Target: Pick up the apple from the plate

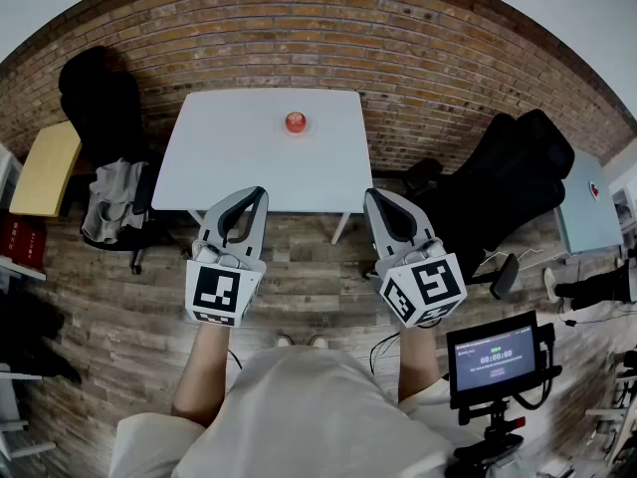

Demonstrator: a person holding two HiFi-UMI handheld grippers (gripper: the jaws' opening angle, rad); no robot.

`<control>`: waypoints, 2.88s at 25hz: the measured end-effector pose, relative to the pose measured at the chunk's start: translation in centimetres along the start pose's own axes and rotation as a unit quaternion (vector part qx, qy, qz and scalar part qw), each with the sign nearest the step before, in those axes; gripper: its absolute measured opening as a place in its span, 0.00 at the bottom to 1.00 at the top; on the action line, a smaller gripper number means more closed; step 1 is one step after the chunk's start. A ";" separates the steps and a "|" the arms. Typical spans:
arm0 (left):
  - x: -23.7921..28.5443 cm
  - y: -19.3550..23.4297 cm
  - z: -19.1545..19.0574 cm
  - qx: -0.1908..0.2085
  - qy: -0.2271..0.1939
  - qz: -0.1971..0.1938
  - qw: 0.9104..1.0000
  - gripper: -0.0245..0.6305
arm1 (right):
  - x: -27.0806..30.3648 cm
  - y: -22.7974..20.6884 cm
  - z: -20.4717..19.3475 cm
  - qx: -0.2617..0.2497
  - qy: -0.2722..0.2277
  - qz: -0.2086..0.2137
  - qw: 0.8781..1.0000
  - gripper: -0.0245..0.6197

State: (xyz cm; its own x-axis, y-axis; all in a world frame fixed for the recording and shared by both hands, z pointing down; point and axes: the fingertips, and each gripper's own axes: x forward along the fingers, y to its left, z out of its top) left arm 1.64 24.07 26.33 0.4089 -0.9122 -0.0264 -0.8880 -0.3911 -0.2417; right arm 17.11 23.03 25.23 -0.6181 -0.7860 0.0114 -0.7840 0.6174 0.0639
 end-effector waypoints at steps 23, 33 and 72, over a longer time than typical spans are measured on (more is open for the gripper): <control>2.1 -2.7 -0.3 -0.006 0.011 0.014 1.000 0.05 | -1.5 -2.6 0.5 0.041 -0.037 0.041 0.998 0.04; 1.9 -4.8 -1.6 -0.018 0.019 0.026 0.999 0.05 | -2.1 -3.5 -1.1 0.061 -0.026 0.073 0.995 0.04; 20.0 12.8 -8.1 -0.031 0.033 -0.009 0.999 0.05 | 22.5 -10.2 -2.7 0.071 0.008 0.063 0.995 0.04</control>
State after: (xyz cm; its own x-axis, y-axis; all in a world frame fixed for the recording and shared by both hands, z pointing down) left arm -3.22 -0.11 30.59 0.4115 -0.9105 0.0414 -0.8931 -0.4118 -0.1812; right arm 11.32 -1.01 27.49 -0.7122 -0.7014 0.0273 -0.7010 0.7086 -0.0805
